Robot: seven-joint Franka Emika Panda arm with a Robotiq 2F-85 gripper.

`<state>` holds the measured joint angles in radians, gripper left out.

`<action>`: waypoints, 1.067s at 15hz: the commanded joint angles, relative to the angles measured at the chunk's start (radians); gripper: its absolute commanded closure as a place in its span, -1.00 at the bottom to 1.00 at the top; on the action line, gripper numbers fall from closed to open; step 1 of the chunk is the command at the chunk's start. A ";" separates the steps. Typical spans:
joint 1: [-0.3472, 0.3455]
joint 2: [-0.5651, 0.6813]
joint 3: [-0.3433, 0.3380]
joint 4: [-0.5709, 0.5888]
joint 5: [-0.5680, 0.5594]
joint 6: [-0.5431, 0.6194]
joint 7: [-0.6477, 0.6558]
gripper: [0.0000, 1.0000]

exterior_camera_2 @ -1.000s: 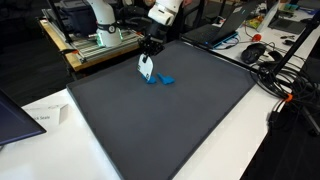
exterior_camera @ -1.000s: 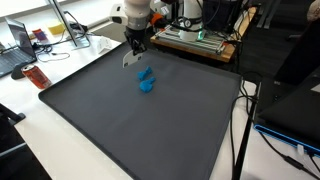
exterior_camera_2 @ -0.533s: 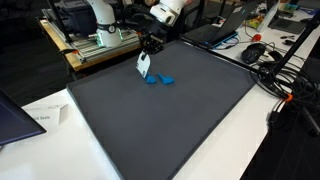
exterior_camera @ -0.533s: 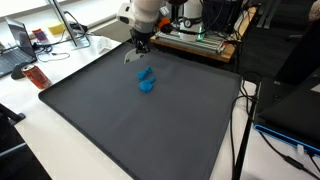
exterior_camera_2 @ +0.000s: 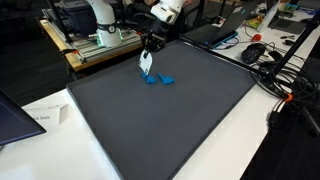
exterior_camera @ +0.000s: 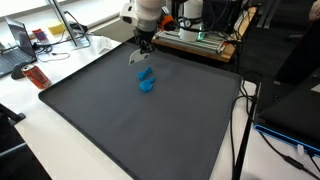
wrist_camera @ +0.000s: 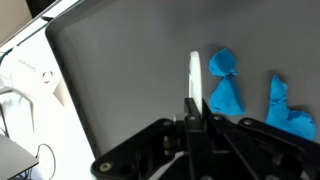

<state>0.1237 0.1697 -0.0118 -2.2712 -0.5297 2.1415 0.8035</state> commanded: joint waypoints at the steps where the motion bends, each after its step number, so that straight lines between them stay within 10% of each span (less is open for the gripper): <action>1: -0.035 -0.069 0.011 -0.053 0.129 0.054 -0.122 0.98; 16: -0.063 -0.205 0.016 -0.069 0.272 0.164 -0.888 0.98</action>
<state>0.0819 0.0026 -0.0100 -2.3247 -0.3403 2.2854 0.1075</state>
